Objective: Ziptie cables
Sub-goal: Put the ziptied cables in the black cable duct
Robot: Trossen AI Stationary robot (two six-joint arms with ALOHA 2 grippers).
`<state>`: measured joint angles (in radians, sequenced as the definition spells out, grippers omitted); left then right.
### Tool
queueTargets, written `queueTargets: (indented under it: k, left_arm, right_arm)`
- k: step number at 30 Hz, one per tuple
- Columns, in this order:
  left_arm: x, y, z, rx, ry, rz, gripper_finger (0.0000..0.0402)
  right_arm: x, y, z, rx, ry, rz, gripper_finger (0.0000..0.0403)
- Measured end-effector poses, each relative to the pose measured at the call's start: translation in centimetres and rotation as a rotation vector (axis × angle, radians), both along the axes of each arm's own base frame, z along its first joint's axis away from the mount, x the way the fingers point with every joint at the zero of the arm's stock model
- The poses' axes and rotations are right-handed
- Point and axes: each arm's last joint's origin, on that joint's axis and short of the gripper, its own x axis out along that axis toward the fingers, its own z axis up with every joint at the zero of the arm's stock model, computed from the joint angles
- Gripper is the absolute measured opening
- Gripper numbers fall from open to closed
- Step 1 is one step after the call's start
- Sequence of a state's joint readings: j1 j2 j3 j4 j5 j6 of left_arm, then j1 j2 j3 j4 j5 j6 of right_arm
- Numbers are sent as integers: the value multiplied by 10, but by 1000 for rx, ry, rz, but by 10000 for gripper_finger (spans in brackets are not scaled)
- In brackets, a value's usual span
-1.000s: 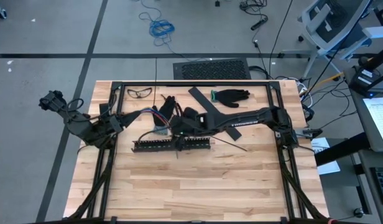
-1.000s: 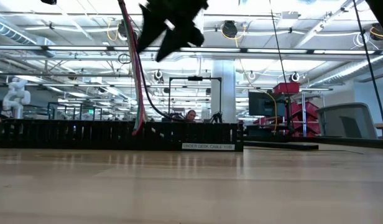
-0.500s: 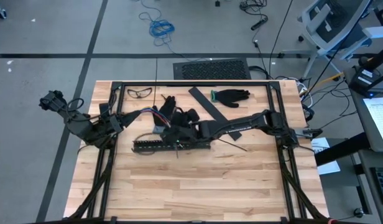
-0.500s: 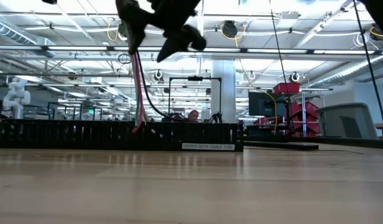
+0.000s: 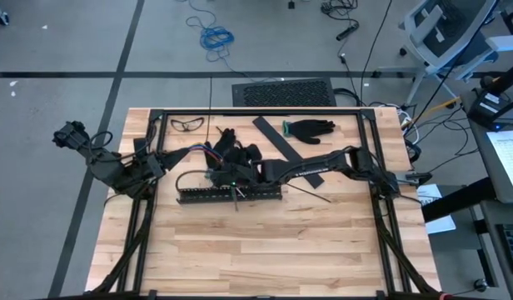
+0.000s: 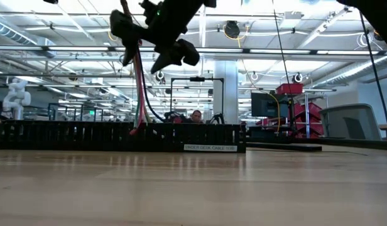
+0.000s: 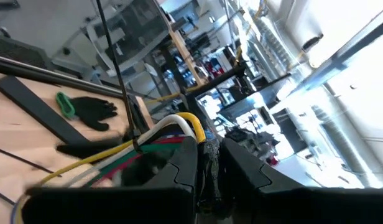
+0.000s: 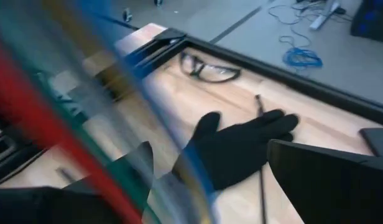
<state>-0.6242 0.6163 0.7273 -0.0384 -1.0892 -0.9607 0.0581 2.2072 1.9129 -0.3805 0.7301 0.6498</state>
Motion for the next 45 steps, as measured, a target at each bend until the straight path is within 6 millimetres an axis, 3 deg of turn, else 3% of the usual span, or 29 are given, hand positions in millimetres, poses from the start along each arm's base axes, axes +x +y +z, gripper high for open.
queueTargets:
  k: [7, 13, 21, 32, 45]
  left_arm:
    - [1, -1, 0, 2, -3, -38, 50]
    - [-1, 0, 2, -7, -15, -40, 50]
    - [-2, 1, 6, -34, -57, -39, 50]
    - [-6, 2, 25, -47, -212, -128, 50]
    - [-6, 2, 24, -39, -204, -128, 50]
  right_arm:
    - [-2, -17, -5, 3, 47, -32, 291]
    - [-10, -15, -13, 21, 151, -47, 250]
    - [-9, -17, -12, 19, 131, -53, 216]
    - [-8, -40, -10, 16, 102, -102, 210]
    - [-10, -38, -12, 16, 130, -99, 210]
